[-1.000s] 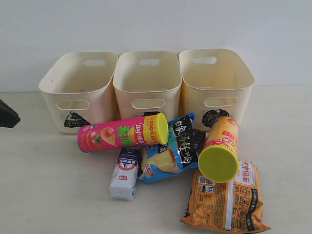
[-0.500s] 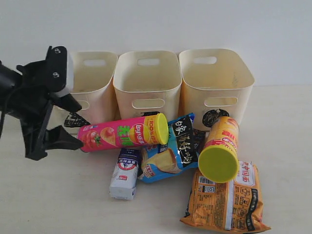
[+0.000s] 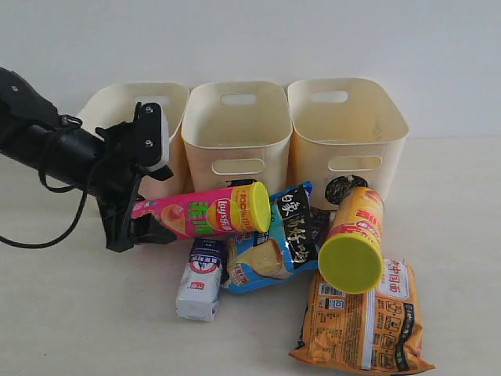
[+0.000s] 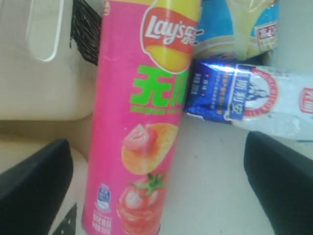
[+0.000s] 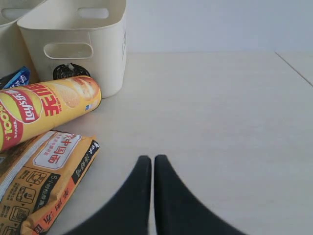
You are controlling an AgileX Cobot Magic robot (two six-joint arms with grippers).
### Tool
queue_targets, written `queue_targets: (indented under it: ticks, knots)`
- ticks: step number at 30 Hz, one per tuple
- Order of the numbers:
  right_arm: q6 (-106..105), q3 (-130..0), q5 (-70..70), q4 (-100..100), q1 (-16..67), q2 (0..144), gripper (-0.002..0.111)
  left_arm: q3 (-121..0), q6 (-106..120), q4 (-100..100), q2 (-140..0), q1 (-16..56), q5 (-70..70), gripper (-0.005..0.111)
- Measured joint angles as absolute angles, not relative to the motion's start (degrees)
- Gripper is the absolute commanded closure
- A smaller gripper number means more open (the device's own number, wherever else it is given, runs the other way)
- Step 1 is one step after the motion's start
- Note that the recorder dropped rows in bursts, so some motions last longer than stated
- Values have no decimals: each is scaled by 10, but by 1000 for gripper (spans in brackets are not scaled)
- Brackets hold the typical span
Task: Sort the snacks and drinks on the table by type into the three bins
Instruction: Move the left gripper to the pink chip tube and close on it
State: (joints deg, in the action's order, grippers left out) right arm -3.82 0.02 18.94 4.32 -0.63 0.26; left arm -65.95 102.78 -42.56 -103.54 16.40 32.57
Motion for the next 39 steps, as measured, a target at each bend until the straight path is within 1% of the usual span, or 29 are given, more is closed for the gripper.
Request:
queue_targets:
  ticks: [5,14,19,33,36,38,39]
  knots:
    - [-38,0,189,43,-6,3,108,-702,1027,-429,-1079,164,337,20]
    - [-38,0,189,43,-6,3,108,-740,1020,-423,-1126,164,353,20]
    - [-38,0,189,43,-6,3,108,-749,1019,-413,-1143,164,355,24]
    - [-38,0,189,43,-6,3,108,-751,1017,-388,-1179,164,303,24]
    - [-38,0,189,43,-6,3,108,-751,1017,-387,-1179,164,300,29]
    - [-38,0,189,43,-6,3,108,-751,1017,-387,-1179,164,299,39]
    - [-38,0,189,43,-6,3,108,-751,1017,-387,-1179,164,299,47]
